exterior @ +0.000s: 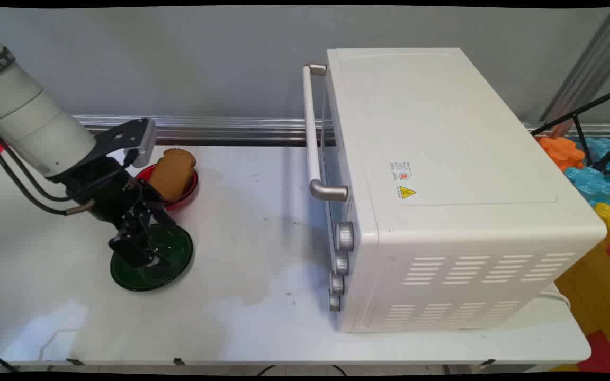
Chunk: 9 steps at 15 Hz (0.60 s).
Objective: Open the oven
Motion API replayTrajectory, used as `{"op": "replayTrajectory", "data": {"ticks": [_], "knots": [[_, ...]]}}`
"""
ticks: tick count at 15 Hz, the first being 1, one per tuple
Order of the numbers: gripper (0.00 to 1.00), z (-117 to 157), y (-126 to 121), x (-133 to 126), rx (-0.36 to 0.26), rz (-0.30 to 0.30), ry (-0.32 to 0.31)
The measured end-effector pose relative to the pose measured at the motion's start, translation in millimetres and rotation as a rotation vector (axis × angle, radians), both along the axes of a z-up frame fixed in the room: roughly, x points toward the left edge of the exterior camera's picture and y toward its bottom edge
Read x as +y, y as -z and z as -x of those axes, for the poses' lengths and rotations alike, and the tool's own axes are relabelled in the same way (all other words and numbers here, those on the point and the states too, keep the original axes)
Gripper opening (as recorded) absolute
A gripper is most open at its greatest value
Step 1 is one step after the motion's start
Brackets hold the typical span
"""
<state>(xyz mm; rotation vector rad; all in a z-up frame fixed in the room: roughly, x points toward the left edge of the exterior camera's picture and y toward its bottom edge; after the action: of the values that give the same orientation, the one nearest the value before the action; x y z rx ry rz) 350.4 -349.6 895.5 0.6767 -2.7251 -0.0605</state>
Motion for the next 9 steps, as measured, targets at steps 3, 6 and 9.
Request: {"op": "replayTrajectory", "data": {"ticks": [3,6,9], "knots": [[1.00,10.9,-6.2,-6.4,0.006,0.008,-0.011],[1.00,21.5,-16.8,-17.6,0.017,0.026,-0.003],[1.00,36.9,-33.2,-40.9,0.030,0.070,0.005]]}}
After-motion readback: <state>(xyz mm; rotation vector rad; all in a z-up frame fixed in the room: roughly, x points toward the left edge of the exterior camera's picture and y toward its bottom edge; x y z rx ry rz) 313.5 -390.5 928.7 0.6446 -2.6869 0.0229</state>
